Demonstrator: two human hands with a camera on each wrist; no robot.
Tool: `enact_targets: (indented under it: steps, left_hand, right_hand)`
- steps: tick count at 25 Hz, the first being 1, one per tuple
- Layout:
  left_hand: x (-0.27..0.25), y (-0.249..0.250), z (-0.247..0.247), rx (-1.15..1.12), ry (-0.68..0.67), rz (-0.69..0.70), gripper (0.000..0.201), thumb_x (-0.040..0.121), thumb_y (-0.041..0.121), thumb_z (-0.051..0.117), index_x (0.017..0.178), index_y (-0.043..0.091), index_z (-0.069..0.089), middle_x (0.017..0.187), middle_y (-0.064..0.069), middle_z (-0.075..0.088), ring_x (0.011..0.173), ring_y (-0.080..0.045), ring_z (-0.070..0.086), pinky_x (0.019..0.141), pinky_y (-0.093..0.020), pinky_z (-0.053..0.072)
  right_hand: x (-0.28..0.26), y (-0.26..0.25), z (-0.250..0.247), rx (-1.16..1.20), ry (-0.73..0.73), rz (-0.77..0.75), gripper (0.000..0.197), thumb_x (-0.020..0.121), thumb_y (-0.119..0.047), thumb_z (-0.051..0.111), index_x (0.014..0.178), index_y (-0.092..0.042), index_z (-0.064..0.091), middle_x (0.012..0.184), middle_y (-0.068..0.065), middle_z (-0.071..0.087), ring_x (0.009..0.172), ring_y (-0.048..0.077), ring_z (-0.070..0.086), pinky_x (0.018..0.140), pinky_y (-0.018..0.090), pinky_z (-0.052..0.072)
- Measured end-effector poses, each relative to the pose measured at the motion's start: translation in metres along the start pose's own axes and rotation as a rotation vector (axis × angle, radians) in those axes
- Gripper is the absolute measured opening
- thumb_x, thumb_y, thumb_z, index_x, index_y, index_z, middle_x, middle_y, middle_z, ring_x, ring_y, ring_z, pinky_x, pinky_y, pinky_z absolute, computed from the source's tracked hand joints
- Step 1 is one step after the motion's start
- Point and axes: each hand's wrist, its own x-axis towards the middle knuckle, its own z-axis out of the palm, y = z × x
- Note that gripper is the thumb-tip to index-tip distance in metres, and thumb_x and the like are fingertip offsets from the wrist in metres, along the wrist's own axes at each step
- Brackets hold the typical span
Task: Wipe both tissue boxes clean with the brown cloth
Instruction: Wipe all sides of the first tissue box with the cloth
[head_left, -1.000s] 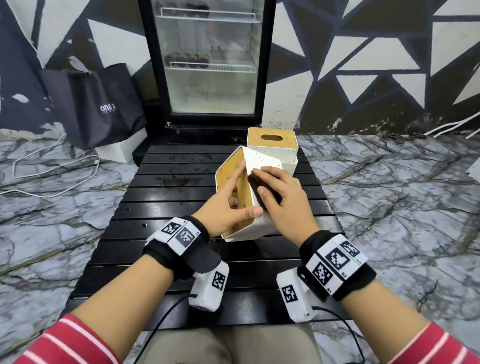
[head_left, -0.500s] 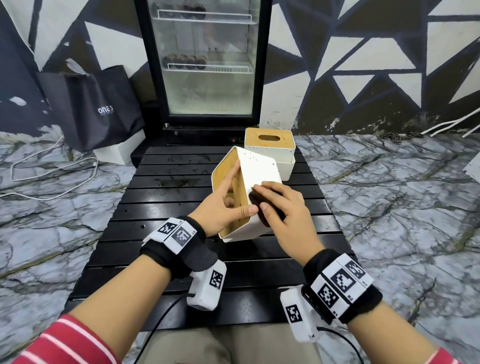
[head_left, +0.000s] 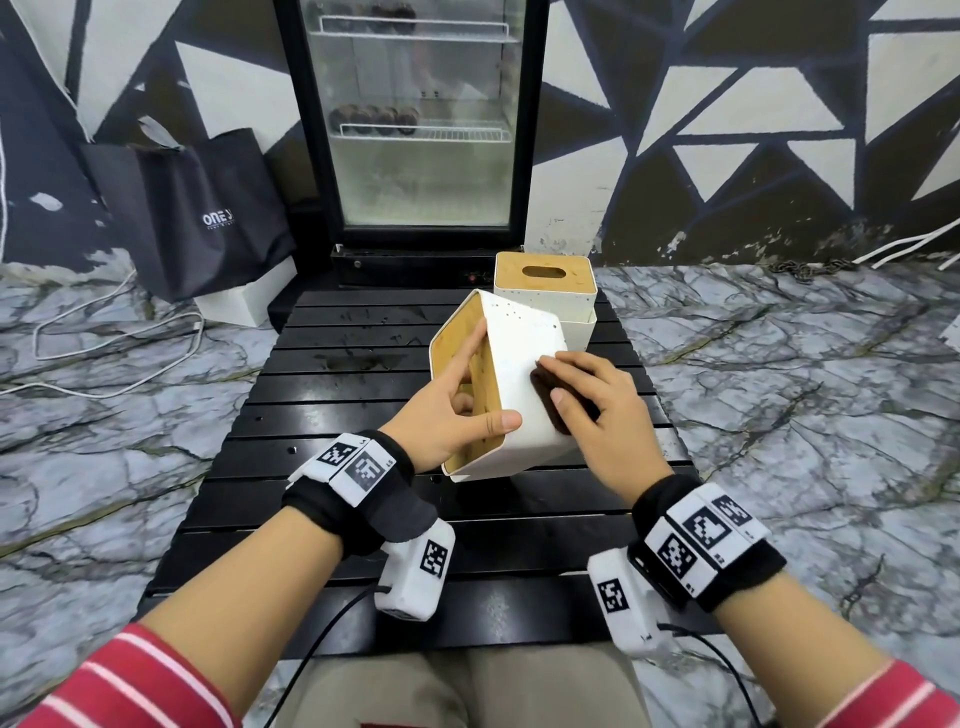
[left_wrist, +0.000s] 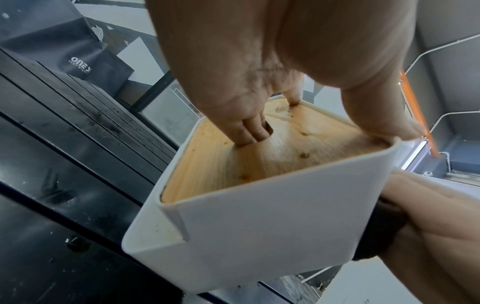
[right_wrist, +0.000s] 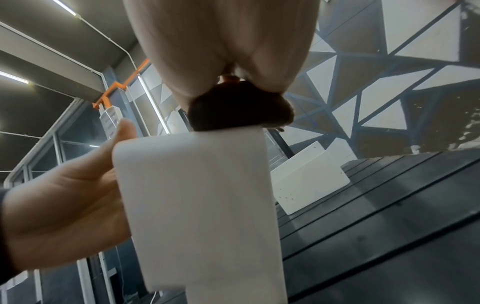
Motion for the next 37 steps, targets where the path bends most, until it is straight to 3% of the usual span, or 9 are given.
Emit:
enact_targets:
  steps: [3, 8, 12, 15, 18, 22, 28, 33, 37]
  left_hand:
    - [-0.001, 0.001, -0.001, -0.004, 0.010, 0.001, 0.104, 0.069, 0.025, 0.072, 0.147, 0.044, 0.005, 0.122, 0.013, 0.052, 0.093, -0.012, 0.065, 0.089, -0.027, 0.051]
    - [-0.004, 0.000, -0.001, -0.001, -0.004, -0.005, 0.105, 0.070, 0.025, 0.072, 0.147, 0.043, 0.004, 0.125, 0.010, 0.050, 0.097, -0.016, 0.065, 0.089, -0.027, 0.052]
    - [-0.003, -0.001, -0.002, -0.002, -0.007, -0.012, 0.104, 0.069, 0.025, 0.072, 0.146, 0.045, 0.004, 0.123, 0.010, 0.051, 0.093, -0.016, 0.063, 0.088, -0.025, 0.052]
    - [-0.004, 0.000, -0.002, 0.007, -0.028, -0.010, 0.107, 0.069, 0.026, 0.075, 0.146, 0.045, 0.003, 0.125, 0.004, 0.052, 0.096, -0.016, 0.064, 0.090, -0.025, 0.051]
    - [-0.003, -0.002, -0.004, -0.006, -0.029, -0.009, 0.107, 0.068, 0.037, 0.074, 0.146, 0.046, 0.001, 0.137, 0.002, 0.050, 0.113, -0.014, 0.060, 0.101, -0.033, 0.046]
    - [0.006, -0.004, -0.007, -0.012, 0.063, -0.036, 0.087, 0.074, 0.058, 0.059, 0.140, 0.058, 0.003, 0.143, 0.009, 0.045, 0.125, -0.014, 0.049, 0.109, -0.046, 0.036]
    - [0.004, -0.004, 0.002, -0.049, 0.018, -0.007, 0.093, 0.075, 0.050, 0.061, 0.145, 0.050, 0.001, 0.144, 0.005, 0.044, 0.126, -0.012, 0.049, 0.109, -0.041, 0.037]
    - [0.003, -0.004, 0.004, -0.011, -0.001, 0.001, 0.091, 0.073, 0.055, 0.060, 0.141, 0.056, -0.001, 0.144, 0.007, 0.043, 0.124, -0.008, 0.050, 0.108, -0.038, 0.039]
    - [0.001, -0.005, 0.003, 0.010, 0.008, -0.006, 0.086, 0.072, 0.058, 0.060, 0.135, 0.065, 0.002, 0.140, 0.009, 0.047, 0.121, -0.007, 0.052, 0.107, -0.039, 0.040]
  right_hand:
    - [0.008, -0.009, 0.006, 0.008, -0.001, 0.034, 0.033, 0.090, -0.013, 0.053, 0.121, -0.025, 0.058, 0.124, -0.006, 0.051, 0.115, 0.016, 0.036, 0.095, 0.013, 0.020]
    - [0.002, -0.001, 0.002, 0.045, 0.003, -0.013, 0.032, 0.090, -0.013, 0.054, 0.119, -0.026, 0.059, 0.119, -0.016, 0.048, 0.115, 0.014, 0.038, 0.094, 0.003, 0.020]
    - [0.022, -0.008, 0.010, 0.023, 0.017, 0.076, 0.032, 0.090, -0.013, 0.052, 0.119, -0.023, 0.060, 0.123, -0.005, 0.053, 0.116, 0.021, 0.041, 0.096, 0.016, 0.023]
    - [0.018, -0.014, 0.015, 0.000, 0.020, 0.007, 0.033, 0.090, -0.014, 0.052, 0.121, -0.024, 0.057, 0.125, -0.004, 0.052, 0.111, 0.014, 0.036, 0.092, 0.008, 0.019]
    - [0.003, -0.011, 0.016, 0.000, 0.022, -0.069, 0.035, 0.090, -0.020, 0.050, 0.123, -0.026, 0.056, 0.126, -0.008, 0.050, 0.114, 0.014, 0.035, 0.094, -0.001, 0.014]
    - [-0.008, -0.009, 0.019, -0.011, 0.015, -0.126, 0.036, 0.088, -0.029, 0.046, 0.123, -0.028, 0.055, 0.124, -0.014, 0.046, 0.116, 0.012, 0.035, 0.099, 0.001, 0.016]
    - [-0.001, 0.002, 0.008, 0.005, 0.069, -0.050, 0.034, 0.088, -0.022, 0.048, 0.120, -0.027, 0.058, 0.121, -0.015, 0.047, 0.114, 0.014, 0.039, 0.095, -0.001, 0.018]
    - [0.027, -0.008, 0.003, -0.012, 0.078, 0.055, 0.035, 0.090, -0.012, 0.052, 0.122, -0.023, 0.057, 0.124, -0.006, 0.050, 0.115, 0.022, 0.040, 0.096, 0.017, 0.022]
    - [0.023, -0.018, 0.009, -0.039, 0.035, -0.017, 0.037, 0.090, -0.012, 0.052, 0.125, -0.024, 0.054, 0.128, -0.001, 0.048, 0.110, 0.015, 0.035, 0.098, 0.020, 0.022]
